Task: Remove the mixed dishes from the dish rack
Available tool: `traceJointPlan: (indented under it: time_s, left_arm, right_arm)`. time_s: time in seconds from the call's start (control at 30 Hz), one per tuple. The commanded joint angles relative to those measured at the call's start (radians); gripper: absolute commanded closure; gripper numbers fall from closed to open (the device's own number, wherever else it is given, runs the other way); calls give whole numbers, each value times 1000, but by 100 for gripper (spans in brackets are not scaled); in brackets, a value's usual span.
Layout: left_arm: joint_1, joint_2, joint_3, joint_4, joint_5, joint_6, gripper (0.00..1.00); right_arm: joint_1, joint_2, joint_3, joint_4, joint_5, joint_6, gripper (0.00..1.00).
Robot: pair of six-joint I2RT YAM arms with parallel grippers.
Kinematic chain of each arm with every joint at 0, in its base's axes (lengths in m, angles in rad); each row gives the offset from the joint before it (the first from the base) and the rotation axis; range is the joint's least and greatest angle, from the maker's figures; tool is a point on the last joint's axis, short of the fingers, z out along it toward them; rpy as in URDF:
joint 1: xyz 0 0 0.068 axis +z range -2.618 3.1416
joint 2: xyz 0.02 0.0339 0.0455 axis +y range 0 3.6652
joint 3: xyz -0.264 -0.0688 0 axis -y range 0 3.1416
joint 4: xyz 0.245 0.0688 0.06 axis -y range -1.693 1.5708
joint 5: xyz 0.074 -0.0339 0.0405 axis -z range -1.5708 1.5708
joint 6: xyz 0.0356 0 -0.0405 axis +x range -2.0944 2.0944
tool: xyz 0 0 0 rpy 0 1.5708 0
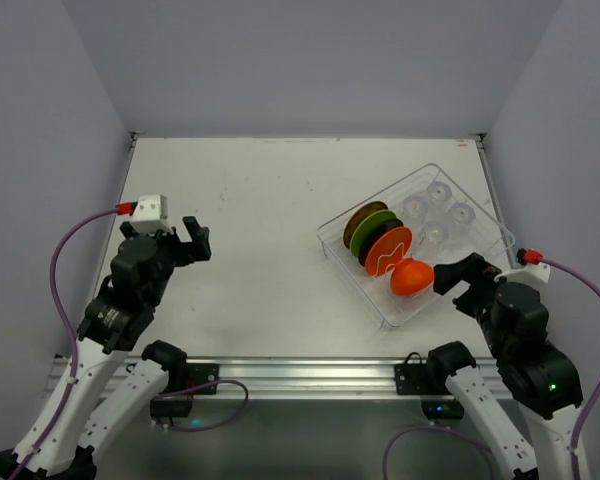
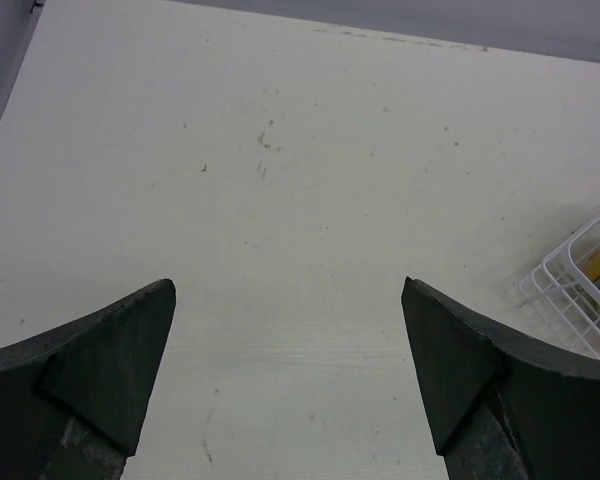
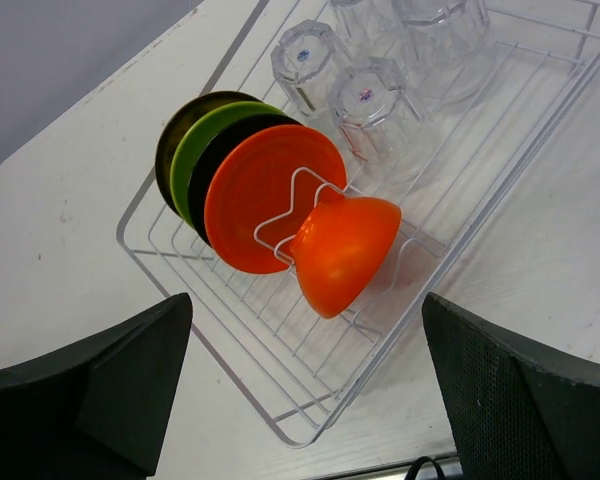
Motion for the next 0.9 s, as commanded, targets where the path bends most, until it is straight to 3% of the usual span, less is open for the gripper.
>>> traceJointPlan:
  time_s: [0.0, 0.37, 0.87]
  left_arm:
    - [-2, -4, -11, 28, -27, -15, 0]
    - [-2, 10, -16, 34, -19, -17, 0]
    - [-2, 22, -24, 31, -5, -21, 0]
  right_arm:
    - [-3, -13, 19, 9, 45, 33, 1]
    - [-3, 34, -16, 86, 23, 126, 1]
    - [-3, 141, -143, 141, 11, 495, 1]
